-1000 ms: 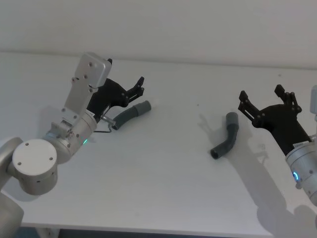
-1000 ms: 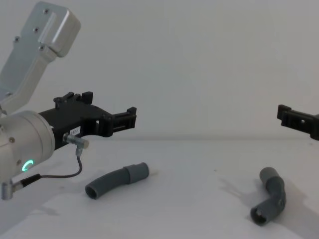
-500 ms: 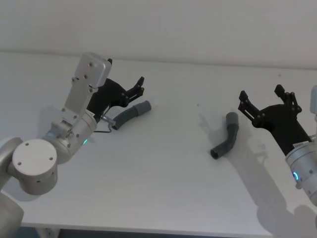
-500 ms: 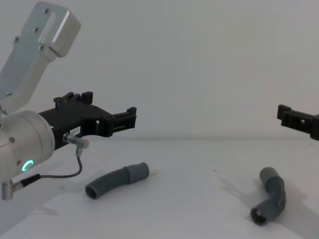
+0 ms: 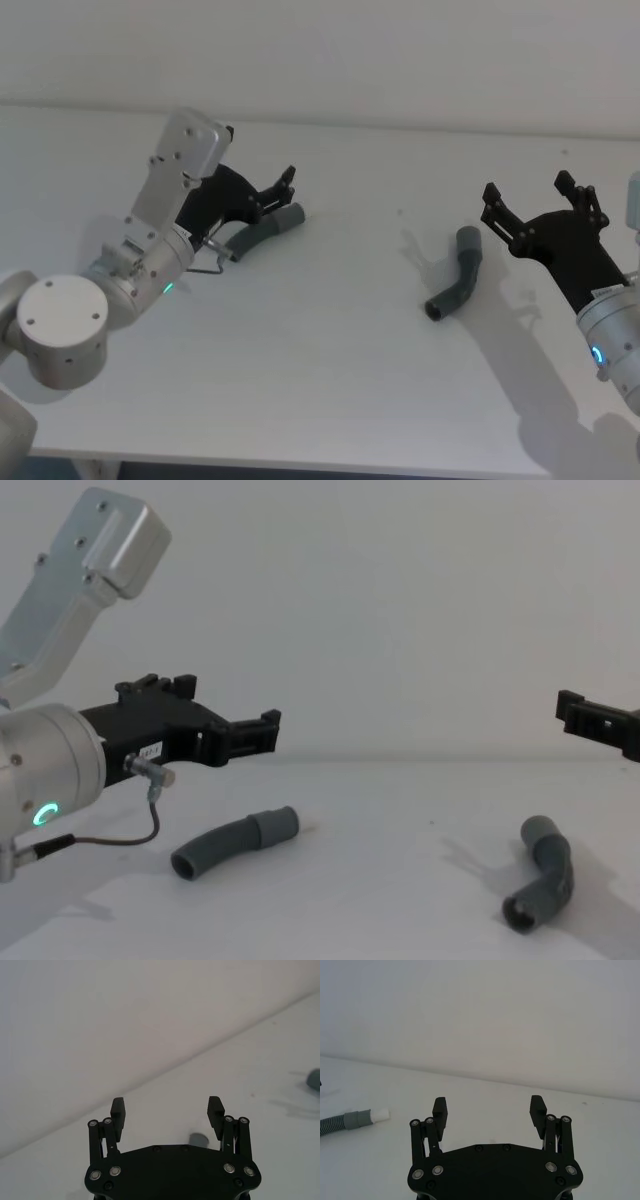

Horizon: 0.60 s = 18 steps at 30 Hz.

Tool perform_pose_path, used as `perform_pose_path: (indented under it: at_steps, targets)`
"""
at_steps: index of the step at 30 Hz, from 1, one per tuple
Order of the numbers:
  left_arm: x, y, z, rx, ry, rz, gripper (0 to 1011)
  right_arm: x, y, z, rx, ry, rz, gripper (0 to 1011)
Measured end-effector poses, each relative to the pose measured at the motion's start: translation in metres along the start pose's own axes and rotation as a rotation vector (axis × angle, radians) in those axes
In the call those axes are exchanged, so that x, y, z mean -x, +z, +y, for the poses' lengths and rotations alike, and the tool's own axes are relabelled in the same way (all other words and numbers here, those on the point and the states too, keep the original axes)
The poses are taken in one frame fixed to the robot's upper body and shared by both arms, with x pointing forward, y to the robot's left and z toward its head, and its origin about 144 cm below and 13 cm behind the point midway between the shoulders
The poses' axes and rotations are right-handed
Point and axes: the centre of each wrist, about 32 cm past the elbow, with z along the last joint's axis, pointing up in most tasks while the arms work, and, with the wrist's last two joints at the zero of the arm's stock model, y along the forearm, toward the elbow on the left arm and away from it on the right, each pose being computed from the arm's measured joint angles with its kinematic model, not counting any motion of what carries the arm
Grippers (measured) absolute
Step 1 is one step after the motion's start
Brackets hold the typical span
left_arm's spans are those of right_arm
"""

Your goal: Use both hands to pick up one end of the pipe from the table, align the ends, and insert them.

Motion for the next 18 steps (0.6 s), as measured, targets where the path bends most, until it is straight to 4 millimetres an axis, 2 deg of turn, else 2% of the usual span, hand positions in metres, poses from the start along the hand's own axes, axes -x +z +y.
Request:
perform_pose_path:
  at_steps: [18]
  targets:
    - [-0.031, 0.020, 0.005, -0.200, -0.216, -0.098, 1000, 0.000, 0.000, 0.000, 0.000, 0.000, 0.000, 1002]
